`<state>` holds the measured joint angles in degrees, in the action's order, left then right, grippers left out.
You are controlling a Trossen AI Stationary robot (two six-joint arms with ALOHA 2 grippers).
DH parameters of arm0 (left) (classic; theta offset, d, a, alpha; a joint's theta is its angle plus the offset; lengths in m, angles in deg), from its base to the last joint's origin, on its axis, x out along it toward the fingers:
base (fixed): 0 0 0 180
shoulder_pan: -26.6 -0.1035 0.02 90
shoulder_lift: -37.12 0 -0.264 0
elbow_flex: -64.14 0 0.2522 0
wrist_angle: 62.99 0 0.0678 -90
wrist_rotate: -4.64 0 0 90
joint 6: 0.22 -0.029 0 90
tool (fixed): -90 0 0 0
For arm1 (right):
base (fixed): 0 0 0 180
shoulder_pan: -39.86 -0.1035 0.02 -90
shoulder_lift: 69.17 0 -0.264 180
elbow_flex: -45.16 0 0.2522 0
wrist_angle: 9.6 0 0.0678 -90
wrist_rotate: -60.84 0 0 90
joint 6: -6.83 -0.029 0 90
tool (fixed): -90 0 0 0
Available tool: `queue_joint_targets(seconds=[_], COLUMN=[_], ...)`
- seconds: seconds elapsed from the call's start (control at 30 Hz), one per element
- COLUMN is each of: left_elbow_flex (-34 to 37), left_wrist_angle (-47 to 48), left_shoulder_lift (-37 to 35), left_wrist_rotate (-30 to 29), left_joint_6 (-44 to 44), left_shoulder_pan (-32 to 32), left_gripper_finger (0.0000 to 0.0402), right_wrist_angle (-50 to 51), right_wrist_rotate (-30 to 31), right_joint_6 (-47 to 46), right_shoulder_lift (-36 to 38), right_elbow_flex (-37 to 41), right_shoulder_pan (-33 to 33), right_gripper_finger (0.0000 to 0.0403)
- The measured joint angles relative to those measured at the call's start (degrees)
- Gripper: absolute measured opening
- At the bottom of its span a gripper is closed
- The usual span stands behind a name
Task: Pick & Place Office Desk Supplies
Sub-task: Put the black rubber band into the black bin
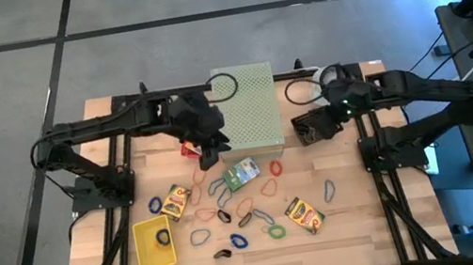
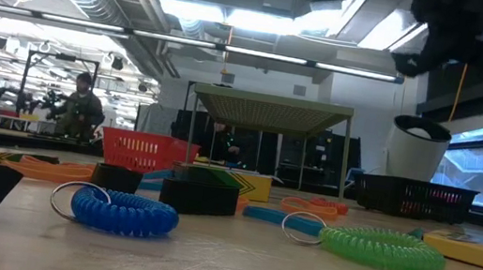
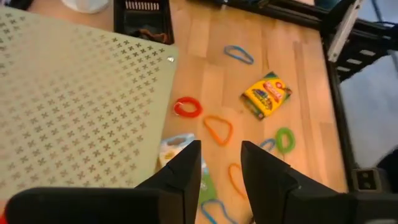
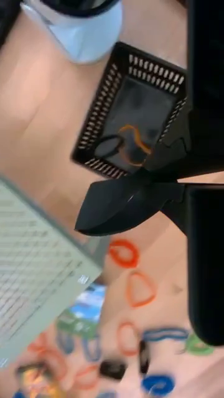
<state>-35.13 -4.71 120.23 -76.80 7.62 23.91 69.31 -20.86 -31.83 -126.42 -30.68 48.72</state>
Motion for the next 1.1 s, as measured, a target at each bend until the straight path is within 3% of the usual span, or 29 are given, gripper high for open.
queue_joint_targets(seconds=[0.4,0.57,1.1], left_elbow_flex=[14.0,17.7,17.7], left_wrist_angle=[-19.3,-22.4,-21.6], left_shoulder_lift=[0.0,0.0,0.0], left_wrist_rotate=[-0.5,-0.5,-0.6], left_joint_6=[5.8,7.8,7.7], left_shoulder_pan=[3.1,3.5,3.8], left_gripper_finger=[0.0107,0.0107,0.0099], right_wrist_angle=[-12.1,-14.5,-15.0], right_wrist_rotate=[-13.5,-13.7,-13.6], right_joint_6=[4.8,5.7,9.6], right_shoulder_lift=[-1.2,-1.2,-8.9], right_elbow_flex=[14.9,17.8,18.4], right_shoulder_pan=[9.8,12.5,16.2], right_gripper_finger=[0.0002,0.0002,0.0006])
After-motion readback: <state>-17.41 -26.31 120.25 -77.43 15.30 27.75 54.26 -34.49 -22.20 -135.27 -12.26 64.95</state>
